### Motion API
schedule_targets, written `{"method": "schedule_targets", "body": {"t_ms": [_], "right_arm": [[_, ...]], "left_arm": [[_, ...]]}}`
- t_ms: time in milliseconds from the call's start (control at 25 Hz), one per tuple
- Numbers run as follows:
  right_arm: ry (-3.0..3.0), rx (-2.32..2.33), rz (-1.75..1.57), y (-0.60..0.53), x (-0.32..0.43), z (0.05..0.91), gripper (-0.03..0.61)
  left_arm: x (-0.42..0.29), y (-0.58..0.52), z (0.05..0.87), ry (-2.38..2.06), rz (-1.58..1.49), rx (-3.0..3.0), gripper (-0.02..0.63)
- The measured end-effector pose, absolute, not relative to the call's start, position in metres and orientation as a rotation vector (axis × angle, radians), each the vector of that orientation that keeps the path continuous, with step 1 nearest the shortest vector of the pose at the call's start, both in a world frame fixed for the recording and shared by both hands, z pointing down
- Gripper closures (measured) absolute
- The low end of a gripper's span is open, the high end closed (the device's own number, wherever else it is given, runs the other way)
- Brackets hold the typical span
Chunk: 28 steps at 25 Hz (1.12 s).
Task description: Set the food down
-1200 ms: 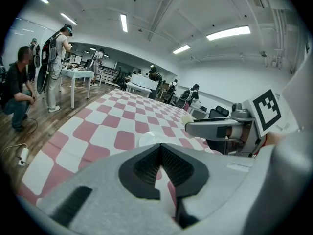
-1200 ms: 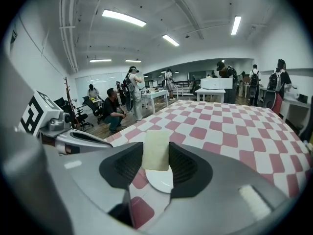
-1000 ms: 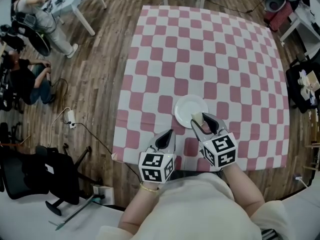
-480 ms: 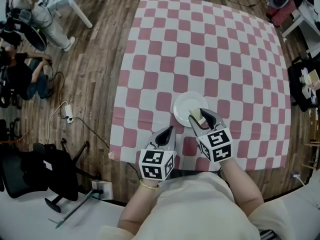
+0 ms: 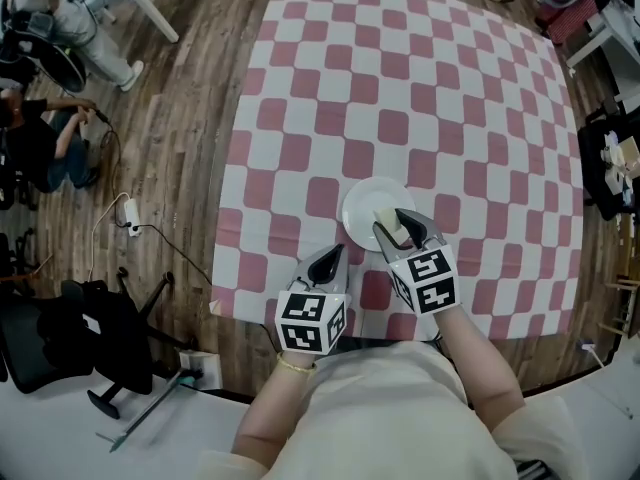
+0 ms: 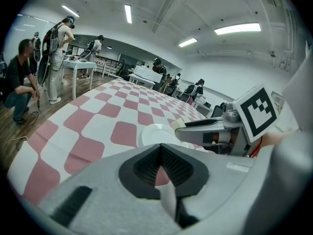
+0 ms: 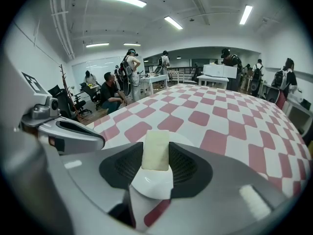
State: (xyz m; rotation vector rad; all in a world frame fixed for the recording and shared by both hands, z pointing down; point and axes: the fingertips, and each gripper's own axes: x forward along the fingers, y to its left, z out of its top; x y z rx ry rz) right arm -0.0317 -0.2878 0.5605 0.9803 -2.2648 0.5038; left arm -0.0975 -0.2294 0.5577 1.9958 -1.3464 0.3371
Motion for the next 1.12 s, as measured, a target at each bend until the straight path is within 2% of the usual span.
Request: {"method": "schedule_targets", "body": {"t_ms": [1120], "right_arm": [[-2.143, 0.873, 0.534, -0.299, -0.033, 0.610, 0.408]], "left_arm": [[-0.087, -0.244, 0.590, -1.281, 0.396, 1.961, 0.614]]}}
